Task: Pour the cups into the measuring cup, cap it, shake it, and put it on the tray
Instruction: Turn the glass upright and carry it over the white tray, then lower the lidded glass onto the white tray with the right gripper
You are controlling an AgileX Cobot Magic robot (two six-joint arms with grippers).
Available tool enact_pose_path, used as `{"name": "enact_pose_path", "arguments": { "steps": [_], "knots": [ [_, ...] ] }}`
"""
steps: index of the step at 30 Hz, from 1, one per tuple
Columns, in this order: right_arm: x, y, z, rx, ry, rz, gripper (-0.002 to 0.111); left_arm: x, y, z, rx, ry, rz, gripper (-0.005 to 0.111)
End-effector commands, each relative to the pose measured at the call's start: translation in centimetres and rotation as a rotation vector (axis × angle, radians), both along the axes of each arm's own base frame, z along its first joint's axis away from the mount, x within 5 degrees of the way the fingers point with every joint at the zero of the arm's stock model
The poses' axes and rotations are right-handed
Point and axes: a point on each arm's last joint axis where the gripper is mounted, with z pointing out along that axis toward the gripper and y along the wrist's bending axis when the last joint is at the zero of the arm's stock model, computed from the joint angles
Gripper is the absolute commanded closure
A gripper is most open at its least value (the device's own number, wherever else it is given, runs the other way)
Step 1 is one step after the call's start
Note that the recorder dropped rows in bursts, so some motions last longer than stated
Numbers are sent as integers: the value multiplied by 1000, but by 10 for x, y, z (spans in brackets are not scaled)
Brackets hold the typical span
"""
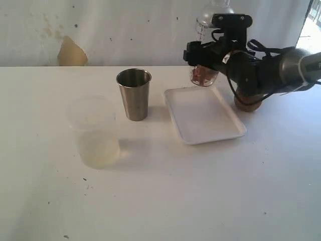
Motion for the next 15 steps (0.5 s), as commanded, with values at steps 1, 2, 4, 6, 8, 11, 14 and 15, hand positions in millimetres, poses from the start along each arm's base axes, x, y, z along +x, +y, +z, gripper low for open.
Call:
{"name": "enact_pose_path", "arguments": {
  "steps": [1, 2, 4, 6, 8, 11, 14, 15],
  "knots": [
    [1, 2, -10, -58, -85, 231, 108, 0, 0, -1, -2, -2, -1, 107],
    [-1, 3, -12, -55, -104, 273, 108, 0, 0, -1, -2, -2, -1, 107],
    [-4, 3, -21, -37, -159, 327, 108, 0, 0, -1, -2, -2, -1, 107],
    [-3, 1, -32, -47, -186, 343, 108, 0, 0, -1, -2, -2, -1, 107],
    [-2, -2, -46, -64, -173, 343, 108, 0, 0, -1, -2, -2, -1, 107],
    [0, -7, -68, -141, -152, 350, 108, 0, 0, -1, -2, -2, -1, 107],
    [-1, -10, -84, -191, -130, 372, 108, 0, 0, -1, -2, -2, -1, 107],
    [-1, -10, -87, -203, -124, 388, 108, 0, 0, -1, -2, -2, -1, 107]
  ]
}}
